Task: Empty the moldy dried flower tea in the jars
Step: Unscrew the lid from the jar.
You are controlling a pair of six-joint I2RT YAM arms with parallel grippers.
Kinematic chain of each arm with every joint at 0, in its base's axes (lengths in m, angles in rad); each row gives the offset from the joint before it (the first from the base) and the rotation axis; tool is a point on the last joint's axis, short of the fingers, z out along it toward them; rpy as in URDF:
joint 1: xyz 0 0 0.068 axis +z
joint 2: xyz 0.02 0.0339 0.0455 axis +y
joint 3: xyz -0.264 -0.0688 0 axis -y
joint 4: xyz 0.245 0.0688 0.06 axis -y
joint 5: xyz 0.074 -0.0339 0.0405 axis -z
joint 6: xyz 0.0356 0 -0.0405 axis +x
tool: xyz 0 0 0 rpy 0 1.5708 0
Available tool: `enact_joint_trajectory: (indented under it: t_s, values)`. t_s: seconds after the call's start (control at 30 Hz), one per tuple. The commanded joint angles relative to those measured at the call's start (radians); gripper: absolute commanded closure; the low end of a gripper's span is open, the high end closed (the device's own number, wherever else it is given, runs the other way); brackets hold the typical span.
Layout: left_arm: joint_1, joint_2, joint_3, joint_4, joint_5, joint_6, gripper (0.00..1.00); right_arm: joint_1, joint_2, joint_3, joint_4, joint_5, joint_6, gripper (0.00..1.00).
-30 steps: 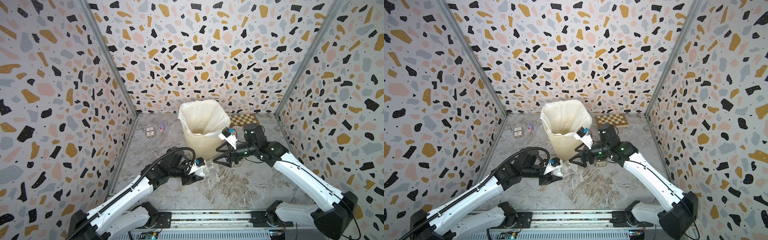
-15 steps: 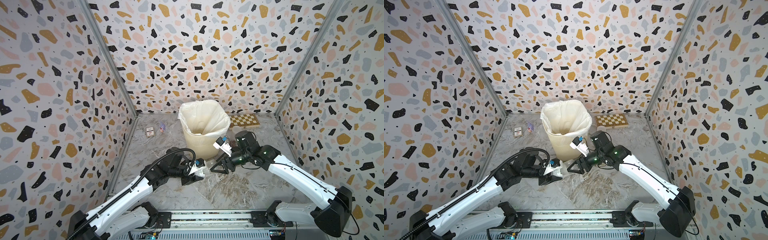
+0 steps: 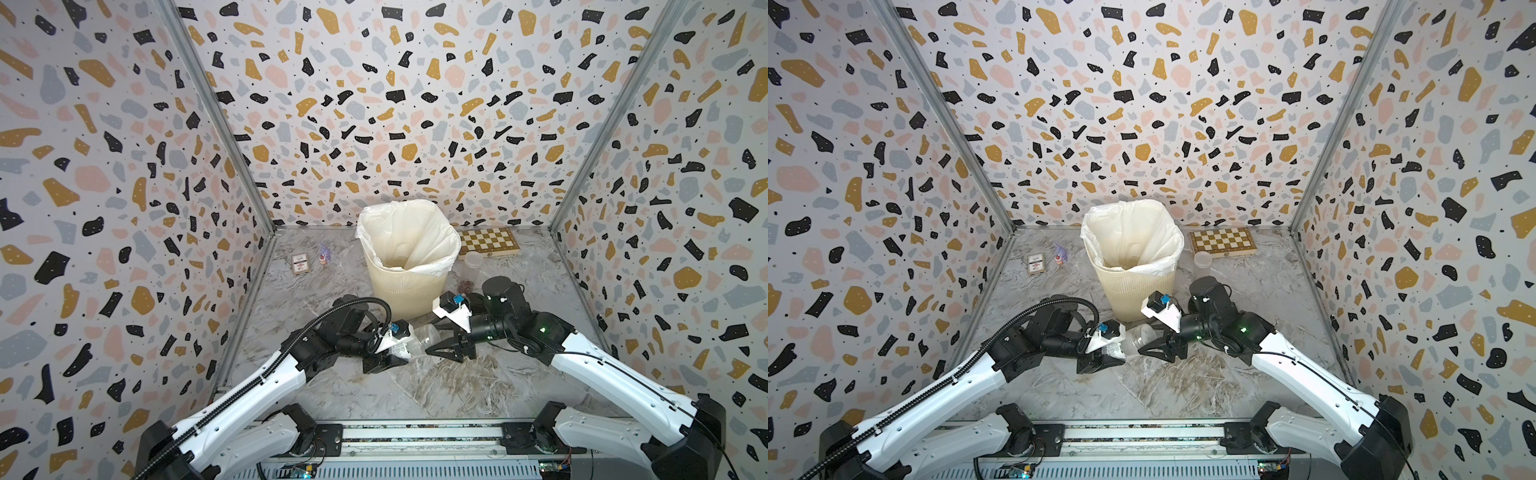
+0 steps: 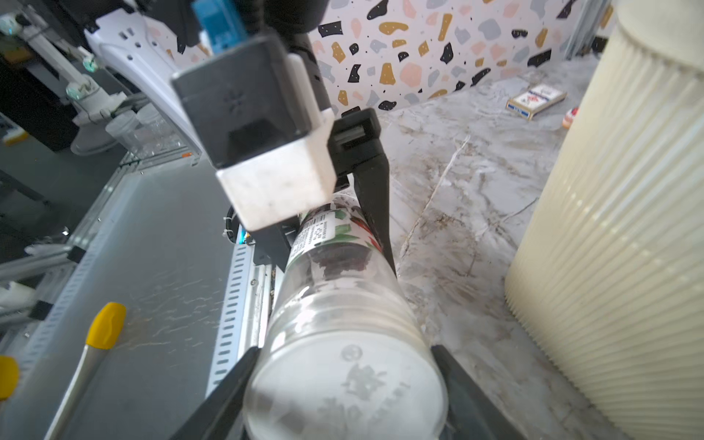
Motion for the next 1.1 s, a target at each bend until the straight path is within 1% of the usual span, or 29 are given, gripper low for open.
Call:
enact_joint_trajectory:
  t_s: [0.0,0.1,0.2,0.33,0.53,0.8,0.93,1.07]
  values:
    - [0.007,0.009,0.033,0.023,0.011,-0.02,0.46,0.009,-0.02,0.0,0.03,-0.062,-0.269,0.46]
    - [0.007,0.015,0.04,0.014,0.018,-0.023,0.46,0.009,-0.003,0.01,-0.004,-0.059,-0.36,0.46]
    - [0.007,0.015,0.039,0.007,0.018,-0.025,0.46,0.008,-0.001,0.021,-0.021,-0.044,-0.381,0.46]
    - [0.014,0.014,0.029,0.003,0.018,-0.017,0.46,-0.012,-0.041,0.011,0.004,-0.09,-0.362,0.46]
    - [0.023,0.014,0.012,0.014,0.026,-0.017,0.46,-0.129,-0.087,-0.002,0.055,-0.247,-0.281,0.48]
    - [0.025,0.023,0.018,0.017,0.03,-0.015,0.46,-0.119,-0.056,0.021,0.002,-0.262,-0.303,0.48]
    - [0.031,0.016,0.009,0.019,0.022,-0.015,0.46,-0.132,-0.053,0.026,0.031,-0.208,-0.237,0.47]
    - [0.051,-0.004,0.002,0.033,0.012,-0.026,0.46,-0.226,-0.025,0.067,0.038,-0.14,-0.073,0.46]
